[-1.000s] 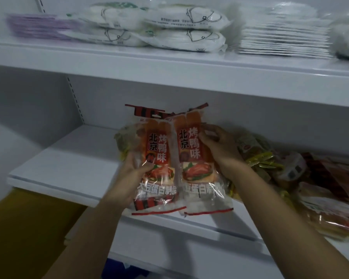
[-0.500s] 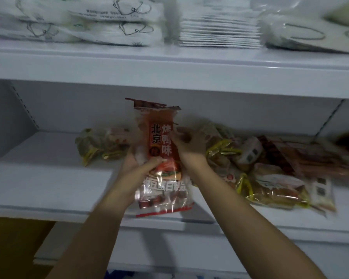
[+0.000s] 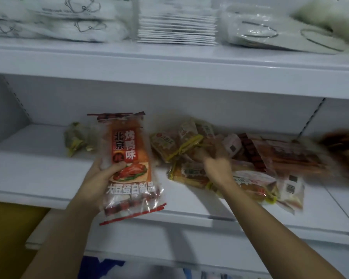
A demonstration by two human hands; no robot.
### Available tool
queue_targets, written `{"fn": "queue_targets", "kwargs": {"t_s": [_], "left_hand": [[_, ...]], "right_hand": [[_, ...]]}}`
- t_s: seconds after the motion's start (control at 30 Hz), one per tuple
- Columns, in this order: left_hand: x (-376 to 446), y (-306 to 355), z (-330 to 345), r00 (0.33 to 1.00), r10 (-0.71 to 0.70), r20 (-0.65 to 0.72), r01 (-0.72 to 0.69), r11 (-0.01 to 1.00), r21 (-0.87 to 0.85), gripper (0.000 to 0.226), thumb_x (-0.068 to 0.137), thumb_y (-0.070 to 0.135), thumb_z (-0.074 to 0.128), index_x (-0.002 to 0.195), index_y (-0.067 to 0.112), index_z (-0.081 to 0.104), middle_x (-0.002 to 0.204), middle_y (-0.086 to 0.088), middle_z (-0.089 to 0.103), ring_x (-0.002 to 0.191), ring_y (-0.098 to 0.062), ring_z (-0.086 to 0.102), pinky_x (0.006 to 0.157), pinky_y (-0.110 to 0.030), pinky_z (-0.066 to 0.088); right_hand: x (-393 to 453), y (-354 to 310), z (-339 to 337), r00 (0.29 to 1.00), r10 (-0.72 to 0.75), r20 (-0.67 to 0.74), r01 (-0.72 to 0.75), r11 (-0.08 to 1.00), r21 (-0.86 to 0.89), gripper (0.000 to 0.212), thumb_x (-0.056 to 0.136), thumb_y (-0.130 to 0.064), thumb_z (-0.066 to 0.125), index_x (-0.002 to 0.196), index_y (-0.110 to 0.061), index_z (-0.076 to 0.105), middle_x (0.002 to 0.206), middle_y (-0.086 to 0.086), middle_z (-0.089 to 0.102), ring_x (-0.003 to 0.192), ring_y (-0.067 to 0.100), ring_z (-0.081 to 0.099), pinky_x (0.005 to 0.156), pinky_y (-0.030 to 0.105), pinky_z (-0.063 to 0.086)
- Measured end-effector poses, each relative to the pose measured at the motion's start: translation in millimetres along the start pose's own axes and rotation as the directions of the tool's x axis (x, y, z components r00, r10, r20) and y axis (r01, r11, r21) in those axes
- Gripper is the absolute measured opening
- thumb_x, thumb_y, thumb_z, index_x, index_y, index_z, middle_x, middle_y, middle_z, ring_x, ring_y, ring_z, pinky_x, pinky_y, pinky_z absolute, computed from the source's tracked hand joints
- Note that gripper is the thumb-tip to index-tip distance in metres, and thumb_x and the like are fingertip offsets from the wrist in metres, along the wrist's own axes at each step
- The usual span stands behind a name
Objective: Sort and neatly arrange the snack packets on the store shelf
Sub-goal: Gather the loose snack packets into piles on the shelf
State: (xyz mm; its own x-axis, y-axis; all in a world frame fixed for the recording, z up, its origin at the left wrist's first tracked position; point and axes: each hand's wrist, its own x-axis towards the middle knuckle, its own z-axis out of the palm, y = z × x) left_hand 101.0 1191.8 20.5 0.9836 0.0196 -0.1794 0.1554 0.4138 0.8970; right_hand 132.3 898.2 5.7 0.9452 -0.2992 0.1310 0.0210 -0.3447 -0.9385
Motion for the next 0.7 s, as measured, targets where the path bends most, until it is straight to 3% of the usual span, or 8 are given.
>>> {"fn": "queue_targets", "kwargs": {"t_s": [0.13,0.2,0.27,0.4,0.47,0.53,0.6,0.7], "left_hand": [[-17,-27,59,0.995,-0.041,0.092,0.038,0.999,0.039,0.069,0.076,0.004,0.079,0.137,0.02,0.051,0.114,-0.026,0.072,0.101,-0.047,0.071,0.092,-0.064,0.053],[-26,-43,98,0.983,-0.047,0.175,0.033,0.996,0.082,0.071,0.073,0.006,0.086,0.133,0.022,0.053,0.118,-0.023,0.072,0.107,-0.045,0.07,0.098,-0.065,0.05],[-36,-61,140,0.978,-0.038,0.205,0.017,0.994,0.105,0.07,0.068,0.006,0.09,0.126,0.023,0.055,0.12,-0.021,0.071,0.106,-0.043,0.071,0.094,-0.06,0.054],[-50,-94,201,0.979,-0.045,0.196,0.025,0.994,0.107,0.072,0.059,0.014,0.09,0.121,0.025,0.055,0.117,-0.017,0.073,0.099,-0.036,0.075,0.082,-0.05,0.061],[-51,-107,220,0.977,-0.11,0.184,0.098,0.992,0.073,0.082,0.05,0.017,0.098,0.118,0.03,0.054,0.121,-0.02,0.071,0.101,-0.041,0.073,0.09,-0.06,0.057],[-52,-114,236,0.973,-0.162,0.162,0.16,0.987,0.03,0.081,0.051,0.014,0.097,0.117,0.03,0.052,0.119,-0.022,0.07,0.099,-0.043,0.073,0.091,-0.067,0.054],[-49,-119,248,0.967,-0.204,0.154,0.203,0.979,0.018,0.086,0.054,0.013,0.094,0.126,0.027,0.049,0.117,-0.021,0.072,0.1,-0.042,0.073,0.092,-0.068,0.053],[-42,-123,257,0.961,-0.23,0.154,0.227,0.973,0.036,0.1,0.056,0.013,0.096,0.141,0.025,0.044,0.119,-0.021,0.072,0.104,-0.043,0.072,0.094,-0.067,0.053]], "right_hand": [[-29,-12,-20,0.982,-0.055,0.179,0.001,0.957,0.29,0.019,0.103,-0.03,0.058,0.121,-0.032,0.064,0.115,-0.016,0.07,0.109,0.01,0.067,0.088,0.032,0.058],[-41,-14,-42,0.971,-0.085,0.222,-0.008,0.922,0.388,0.026,0.103,-0.03,0.059,0.128,-0.023,0.062,0.116,-0.009,0.072,0.106,0.008,0.07,0.085,0.026,0.058],[-47,-5,-71,0.971,-0.068,0.23,-0.024,0.927,0.374,0.037,0.099,-0.037,0.065,0.132,-0.021,0.06,0.119,-0.003,0.073,0.106,0.013,0.072,0.09,0.033,0.059],[-36,31,-151,0.994,-0.109,-0.023,0.108,0.993,-0.051,0.03,0.101,-0.04,0.057,0.124,-0.021,0.065,0.114,-0.004,0.073,0.105,0.017,0.069,0.09,0.037,0.055],[-16,55,-198,0.973,-0.207,-0.101,0.143,0.886,-0.441,0.035,0.092,-0.028,0.065,0.124,-0.014,0.064,0.111,0.008,0.072,0.104,0.029,0.067,0.086,0.039,0.056],[8,80,-232,0.975,-0.221,0.01,0.152,0.64,-0.753,0.067,0.076,-0.025,0.078,0.137,-0.013,0.056,0.13,0.016,0.062,0.125,0.039,0.054,0.097,0.046,0.05],[32,96,-250,0.981,-0.117,0.155,0.192,0.445,-0.875,0.09,0.071,-0.037,0.082,0.15,-0.026,0.041,0.15,0.009,0.045,0.143,0.038,0.033,0.112,0.054,0.037],[56,99,-257,0.969,-0.013,0.245,0.235,0.341,-0.91,0.076,0.084,-0.041,0.074,0.15,-0.037,0.037,0.15,0.0,0.044,0.143,0.033,0.035,0.113,0.055,0.033]]}}
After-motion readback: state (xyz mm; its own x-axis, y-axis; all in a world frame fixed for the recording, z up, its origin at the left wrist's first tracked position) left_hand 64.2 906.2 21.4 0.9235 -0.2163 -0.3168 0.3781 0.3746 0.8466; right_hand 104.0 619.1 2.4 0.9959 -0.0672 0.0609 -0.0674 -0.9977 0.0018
